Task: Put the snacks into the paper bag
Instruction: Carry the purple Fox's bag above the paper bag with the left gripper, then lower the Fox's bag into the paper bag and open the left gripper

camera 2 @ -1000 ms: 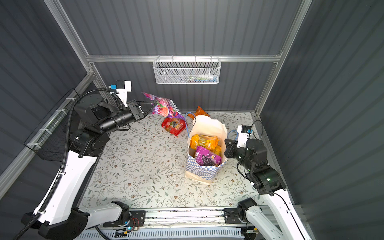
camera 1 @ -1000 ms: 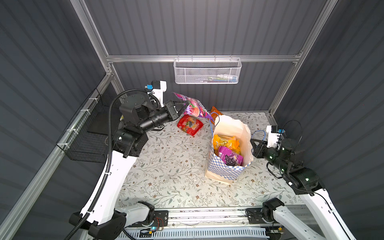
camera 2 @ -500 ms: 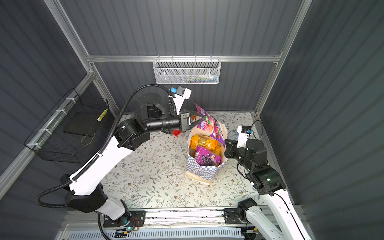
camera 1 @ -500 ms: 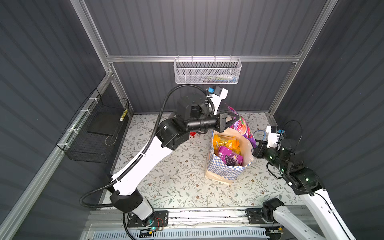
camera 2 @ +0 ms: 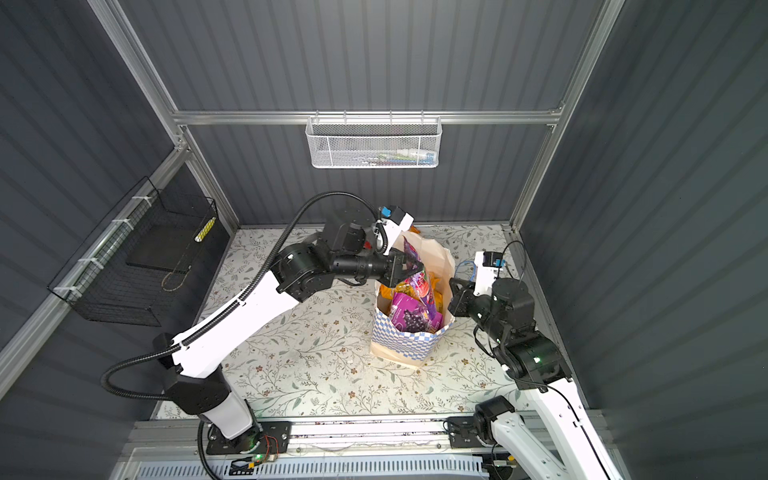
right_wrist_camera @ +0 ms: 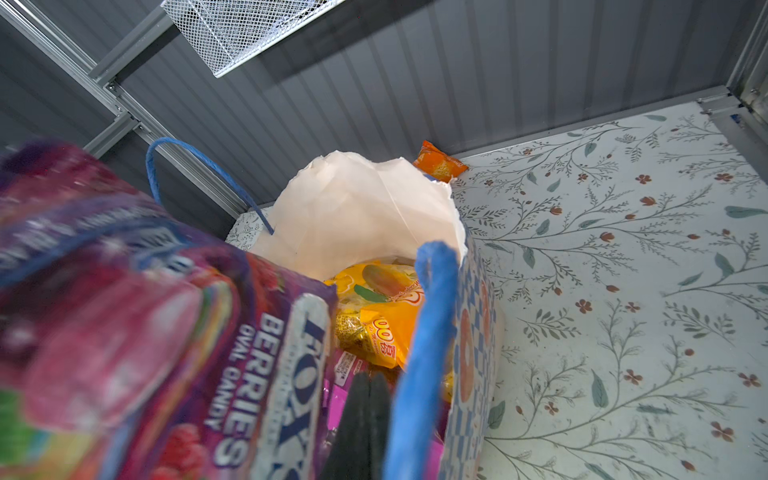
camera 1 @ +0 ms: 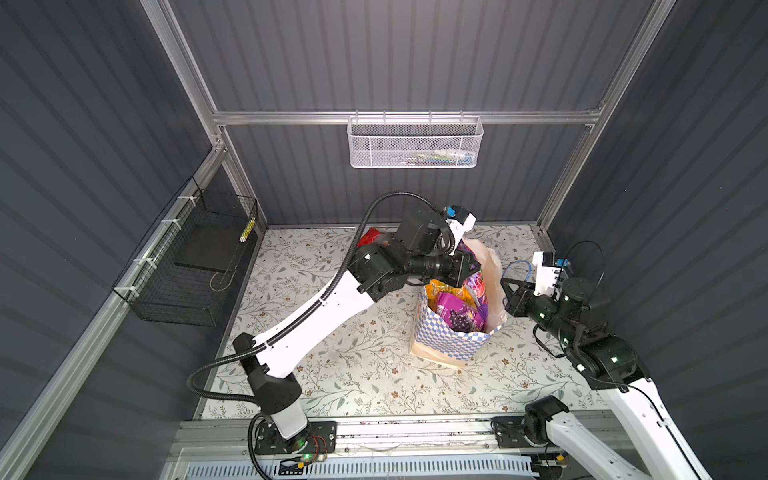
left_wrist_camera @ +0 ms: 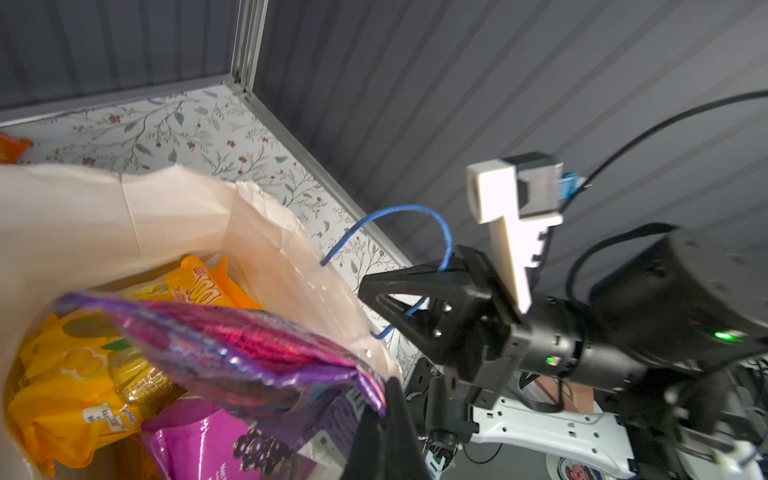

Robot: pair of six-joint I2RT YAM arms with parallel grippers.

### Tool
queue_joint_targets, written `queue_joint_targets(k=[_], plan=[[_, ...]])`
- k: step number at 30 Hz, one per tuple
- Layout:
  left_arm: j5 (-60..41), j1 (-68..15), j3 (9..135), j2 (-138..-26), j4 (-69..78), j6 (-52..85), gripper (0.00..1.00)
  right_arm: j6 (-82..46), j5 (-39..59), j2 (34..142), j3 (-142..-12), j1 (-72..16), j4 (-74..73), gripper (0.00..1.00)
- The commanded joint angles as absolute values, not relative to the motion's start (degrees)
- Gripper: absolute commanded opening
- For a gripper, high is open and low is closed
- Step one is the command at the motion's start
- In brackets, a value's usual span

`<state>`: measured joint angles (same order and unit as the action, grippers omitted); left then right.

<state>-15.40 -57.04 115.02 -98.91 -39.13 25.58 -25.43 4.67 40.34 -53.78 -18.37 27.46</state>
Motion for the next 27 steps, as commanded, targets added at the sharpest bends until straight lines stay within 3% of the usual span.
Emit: queue_joint_targets(k=[1,14,24,27], plan=[[-15.9,-57.9,117.0,-101.4,-42.5,22.9,0.0,-24.8,4.3,40.1,-53.3,-18.4,27.5,0.0],[-21.6,-60.4,118.9,-107.2,-47.5,18.9,0.0,-24.8,4.3,40.1,-53.3,-18.3,27.5,0.0],[1.0,-60.3,109.1,-102.6,-52.9,18.2,0.01,-24.8,4.3,40.0,-53.3,-18.4,27.4,0.0],[8.5,-60.3,108.9,-101.9,-55.3,18.8,0.19,-24.8,4.3,40.1,-53.3,-18.4,27.5,0.0]])
